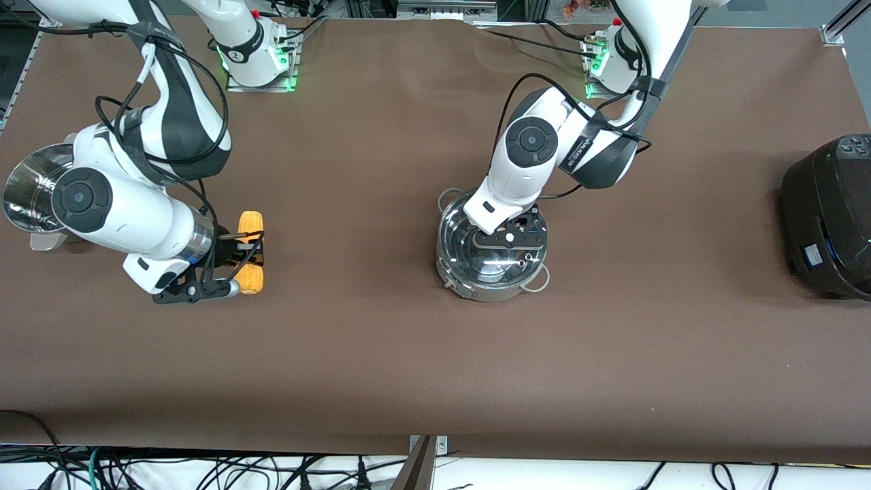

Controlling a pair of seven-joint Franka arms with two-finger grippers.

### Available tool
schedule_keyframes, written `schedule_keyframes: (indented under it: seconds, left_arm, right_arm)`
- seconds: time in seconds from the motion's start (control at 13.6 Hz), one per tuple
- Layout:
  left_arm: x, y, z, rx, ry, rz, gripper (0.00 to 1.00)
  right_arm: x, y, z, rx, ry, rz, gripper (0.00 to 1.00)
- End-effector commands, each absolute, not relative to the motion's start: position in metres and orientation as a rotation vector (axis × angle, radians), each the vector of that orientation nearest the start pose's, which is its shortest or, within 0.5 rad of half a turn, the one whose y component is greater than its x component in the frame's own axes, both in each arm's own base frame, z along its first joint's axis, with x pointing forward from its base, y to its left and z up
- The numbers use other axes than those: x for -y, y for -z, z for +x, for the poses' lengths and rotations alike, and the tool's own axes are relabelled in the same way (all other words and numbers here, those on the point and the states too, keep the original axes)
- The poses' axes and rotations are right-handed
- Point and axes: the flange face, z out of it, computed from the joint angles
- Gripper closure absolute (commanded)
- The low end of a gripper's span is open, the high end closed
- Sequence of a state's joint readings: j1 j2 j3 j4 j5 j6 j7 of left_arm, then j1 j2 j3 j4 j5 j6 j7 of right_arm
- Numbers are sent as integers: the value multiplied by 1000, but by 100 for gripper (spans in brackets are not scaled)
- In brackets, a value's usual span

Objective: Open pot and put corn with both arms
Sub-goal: 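Lift the corn with the right gripper while the left gripper grips the knob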

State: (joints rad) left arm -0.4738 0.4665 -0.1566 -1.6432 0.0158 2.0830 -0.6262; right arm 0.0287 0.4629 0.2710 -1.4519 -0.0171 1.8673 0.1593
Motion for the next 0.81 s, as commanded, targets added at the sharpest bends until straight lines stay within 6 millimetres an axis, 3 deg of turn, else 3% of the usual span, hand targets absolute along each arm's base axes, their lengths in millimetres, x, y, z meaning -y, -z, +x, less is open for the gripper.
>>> schedule_keyframes:
  seconds: [0.0,0.29,0.73]
  left_arm:
    - [387,-351,553,7,-72,-3183,100]
    - [378,-359,556,33,-69,-3172,100]
    - [363,-403,546,42,-118,-3139,100]
  right_arm:
    - [-179,-431,669,169,-79,-3039,100]
    - [-215,-440,660,43,-87,-3040,100]
    - [-259,-437,646,1,-112,-2999,100]
